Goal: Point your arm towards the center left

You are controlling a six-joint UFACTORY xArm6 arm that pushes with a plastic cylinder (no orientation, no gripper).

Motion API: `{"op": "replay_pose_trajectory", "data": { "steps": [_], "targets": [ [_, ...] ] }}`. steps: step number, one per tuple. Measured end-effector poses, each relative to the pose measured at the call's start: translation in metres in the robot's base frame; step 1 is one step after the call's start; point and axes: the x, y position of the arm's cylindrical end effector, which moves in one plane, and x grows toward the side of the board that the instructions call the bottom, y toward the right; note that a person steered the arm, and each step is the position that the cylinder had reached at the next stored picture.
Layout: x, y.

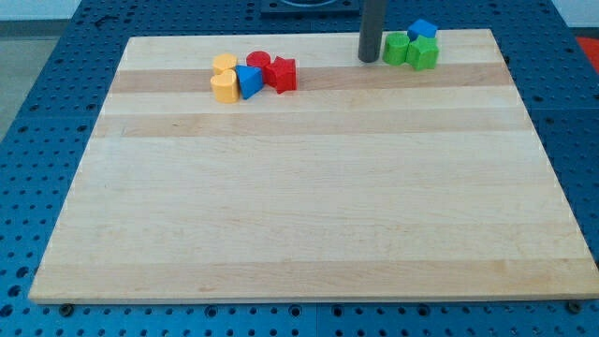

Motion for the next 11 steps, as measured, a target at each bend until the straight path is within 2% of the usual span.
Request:
{"op": "replay_pose_trajectory", "data": {
  "steps": [2,3,5,7,11],
  "targets": [
    [0.000,0.050],
    [0.001,0.053],
    [0.068,0.027],
    [0.111,-0.072],
    [0.116,-0.319]
  ]
}}
